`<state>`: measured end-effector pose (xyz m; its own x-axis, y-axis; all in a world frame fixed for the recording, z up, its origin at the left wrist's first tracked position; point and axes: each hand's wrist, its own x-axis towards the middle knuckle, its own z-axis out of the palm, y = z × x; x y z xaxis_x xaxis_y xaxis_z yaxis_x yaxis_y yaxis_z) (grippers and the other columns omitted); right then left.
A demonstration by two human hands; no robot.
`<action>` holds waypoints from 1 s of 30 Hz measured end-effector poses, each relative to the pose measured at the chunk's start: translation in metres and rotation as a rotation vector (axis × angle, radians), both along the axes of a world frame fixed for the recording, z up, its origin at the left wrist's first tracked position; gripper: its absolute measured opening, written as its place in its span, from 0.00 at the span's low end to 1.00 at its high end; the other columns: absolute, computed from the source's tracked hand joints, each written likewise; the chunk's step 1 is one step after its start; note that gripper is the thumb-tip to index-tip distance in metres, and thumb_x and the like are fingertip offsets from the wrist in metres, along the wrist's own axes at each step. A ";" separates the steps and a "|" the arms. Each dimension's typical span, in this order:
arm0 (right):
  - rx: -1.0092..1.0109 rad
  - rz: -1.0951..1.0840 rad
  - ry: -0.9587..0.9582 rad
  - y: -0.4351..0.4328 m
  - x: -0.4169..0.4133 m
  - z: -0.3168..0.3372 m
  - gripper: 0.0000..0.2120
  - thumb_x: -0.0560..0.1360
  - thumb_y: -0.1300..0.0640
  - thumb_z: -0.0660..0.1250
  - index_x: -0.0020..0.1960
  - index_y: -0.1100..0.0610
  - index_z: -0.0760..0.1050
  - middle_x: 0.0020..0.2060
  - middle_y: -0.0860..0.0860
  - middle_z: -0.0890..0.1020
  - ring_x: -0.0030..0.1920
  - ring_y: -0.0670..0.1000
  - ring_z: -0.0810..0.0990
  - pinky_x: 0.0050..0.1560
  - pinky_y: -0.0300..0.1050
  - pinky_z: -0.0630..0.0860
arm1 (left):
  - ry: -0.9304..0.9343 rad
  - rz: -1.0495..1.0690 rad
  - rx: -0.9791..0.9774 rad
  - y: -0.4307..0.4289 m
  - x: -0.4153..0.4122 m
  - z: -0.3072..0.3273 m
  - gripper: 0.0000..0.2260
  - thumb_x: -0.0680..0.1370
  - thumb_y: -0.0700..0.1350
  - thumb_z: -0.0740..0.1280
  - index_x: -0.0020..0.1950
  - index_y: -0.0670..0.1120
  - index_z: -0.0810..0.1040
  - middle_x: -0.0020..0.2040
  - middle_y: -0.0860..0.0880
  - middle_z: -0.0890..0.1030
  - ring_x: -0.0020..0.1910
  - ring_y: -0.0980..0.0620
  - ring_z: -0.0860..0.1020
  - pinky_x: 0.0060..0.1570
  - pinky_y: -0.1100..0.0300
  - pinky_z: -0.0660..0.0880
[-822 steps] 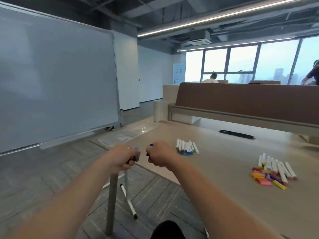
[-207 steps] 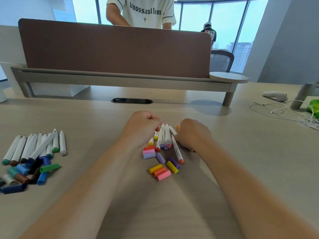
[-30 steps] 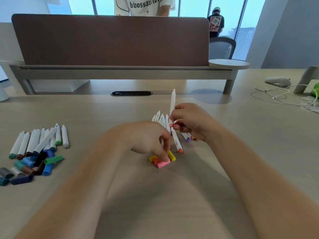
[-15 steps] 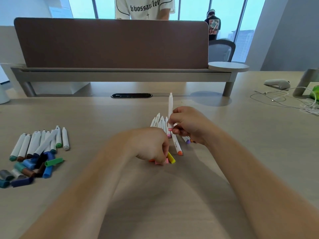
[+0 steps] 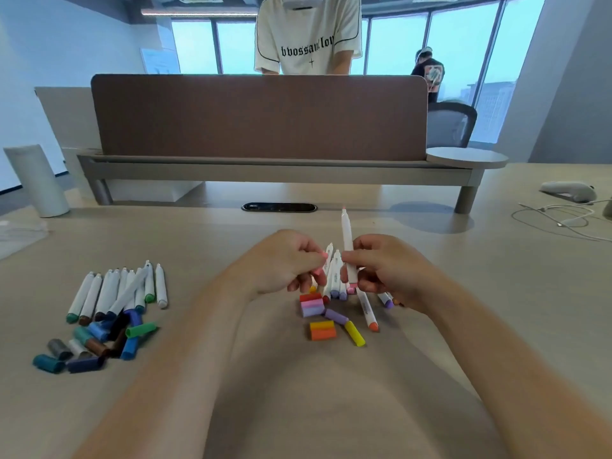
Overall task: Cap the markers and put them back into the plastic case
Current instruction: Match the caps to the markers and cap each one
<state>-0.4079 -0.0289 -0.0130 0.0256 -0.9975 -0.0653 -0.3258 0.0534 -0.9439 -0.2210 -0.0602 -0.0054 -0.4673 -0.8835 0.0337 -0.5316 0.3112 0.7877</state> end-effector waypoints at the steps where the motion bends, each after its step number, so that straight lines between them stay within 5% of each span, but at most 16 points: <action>1: -0.001 0.031 -0.009 0.002 0.001 0.001 0.07 0.80 0.60 0.65 0.47 0.63 0.76 0.35 0.58 0.81 0.24 0.46 0.72 0.26 0.35 0.69 | 0.077 0.030 0.015 -0.002 0.001 -0.002 0.09 0.81 0.42 0.64 0.48 0.37 0.79 0.34 0.48 0.83 0.27 0.53 0.73 0.28 0.61 0.71; 5: 0.033 0.117 -0.030 0.009 0.004 0.005 0.08 0.80 0.61 0.65 0.55 0.65 0.78 0.31 0.53 0.80 0.26 0.44 0.78 0.25 0.32 0.71 | 0.310 0.166 0.014 -0.011 0.005 -0.006 0.08 0.80 0.43 0.67 0.49 0.38 0.80 0.36 0.44 0.78 0.30 0.53 0.70 0.30 0.60 0.70; 10: 0.065 0.166 0.057 0.008 0.005 0.002 0.09 0.81 0.55 0.65 0.53 0.60 0.80 0.33 0.52 0.81 0.34 0.47 0.81 0.34 0.37 0.77 | 0.397 0.245 -0.018 -0.014 0.005 -0.006 0.08 0.81 0.37 0.62 0.52 0.41 0.81 0.35 0.46 0.75 0.31 0.54 0.70 0.32 0.59 0.70; 15: 0.075 0.173 0.143 0.007 0.004 0.001 0.07 0.80 0.53 0.66 0.50 0.54 0.82 0.37 0.51 0.84 0.37 0.49 0.82 0.36 0.37 0.77 | 0.401 0.250 -0.020 -0.015 0.006 -0.007 0.09 0.82 0.36 0.61 0.51 0.41 0.81 0.35 0.45 0.74 0.32 0.53 0.70 0.33 0.58 0.69; 22: 0.086 0.196 0.121 0.010 0.005 0.004 0.07 0.80 0.56 0.66 0.51 0.58 0.82 0.31 0.48 0.82 0.31 0.46 0.79 0.28 0.33 0.73 | 0.321 0.202 -0.031 -0.011 0.004 -0.007 0.12 0.82 0.35 0.58 0.50 0.44 0.82 0.35 0.51 0.80 0.30 0.56 0.72 0.29 0.64 0.70; 30: 0.030 0.163 0.175 0.006 0.004 0.003 0.07 0.79 0.57 0.67 0.49 0.60 0.82 0.35 0.55 0.83 0.33 0.49 0.81 0.33 0.35 0.76 | 0.318 0.382 -0.190 -0.009 -0.014 -0.015 0.04 0.81 0.39 0.62 0.49 0.41 0.75 0.38 0.49 0.84 0.26 0.57 0.77 0.27 0.64 0.74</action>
<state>-0.4041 -0.0228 -0.0104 0.1722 -0.9787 -0.1121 -0.4913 0.0133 -0.8709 -0.2353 -0.0692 -0.0200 -0.0539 -0.9532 0.2975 -0.3789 0.2952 0.8771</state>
